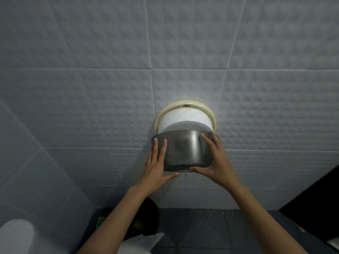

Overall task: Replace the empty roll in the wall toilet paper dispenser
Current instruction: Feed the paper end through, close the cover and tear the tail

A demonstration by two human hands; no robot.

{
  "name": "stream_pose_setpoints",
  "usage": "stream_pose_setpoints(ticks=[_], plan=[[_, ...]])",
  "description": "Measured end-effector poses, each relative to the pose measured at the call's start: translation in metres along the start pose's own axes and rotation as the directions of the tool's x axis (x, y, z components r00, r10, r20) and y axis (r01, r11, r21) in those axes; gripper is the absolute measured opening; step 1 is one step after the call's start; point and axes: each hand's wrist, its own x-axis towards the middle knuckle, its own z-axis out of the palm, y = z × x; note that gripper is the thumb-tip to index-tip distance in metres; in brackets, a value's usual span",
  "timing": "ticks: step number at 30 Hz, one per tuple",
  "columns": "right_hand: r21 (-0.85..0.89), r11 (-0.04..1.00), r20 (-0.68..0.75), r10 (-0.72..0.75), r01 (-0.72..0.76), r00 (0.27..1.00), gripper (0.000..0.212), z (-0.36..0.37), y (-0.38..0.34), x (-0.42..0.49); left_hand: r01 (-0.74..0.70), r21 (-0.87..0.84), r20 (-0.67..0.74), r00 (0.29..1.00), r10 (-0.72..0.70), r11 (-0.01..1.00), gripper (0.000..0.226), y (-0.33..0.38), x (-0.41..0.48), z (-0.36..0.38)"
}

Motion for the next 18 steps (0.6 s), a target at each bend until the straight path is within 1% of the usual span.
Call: stream_pose_setpoints(ticks=[3,6,9,15,18], plan=[[0.032,0.997,-0.044,0.066,-0.065,0.997,0.102,-0.002,0.002,0.011,0.035,-0.079,-0.065,0.997,-0.040,0.996,0.106,0.002,0.016,-0.004],[0.138,0.981,-0.132,0.156,-0.137,0.979,0.088,0.002,0.007,0.014,0.038,-0.106,-0.063,0.997,-0.045,0.994,0.101,0.008,0.033,-0.013],[0.219,0.957,-0.186,0.231,-0.189,0.955,0.076,0.007,0.015,0.019,0.047,-0.119,-0.056,0.997,-0.054,0.992,0.099,0.009,0.048,-0.022],[0.231,0.945,-0.162,0.272,-0.231,0.949,0.068,0.010,0.023,0.037,0.047,-0.169,-0.051,0.997,-0.056,0.984,0.089,0.002,0.066,-0.029],[0.225,0.946,-0.175,0.273,-0.232,0.946,0.064,0.010,0.024,0.047,0.036,-0.183,-0.060,0.997,-0.047,0.982,0.083,0.000,0.077,-0.032]])
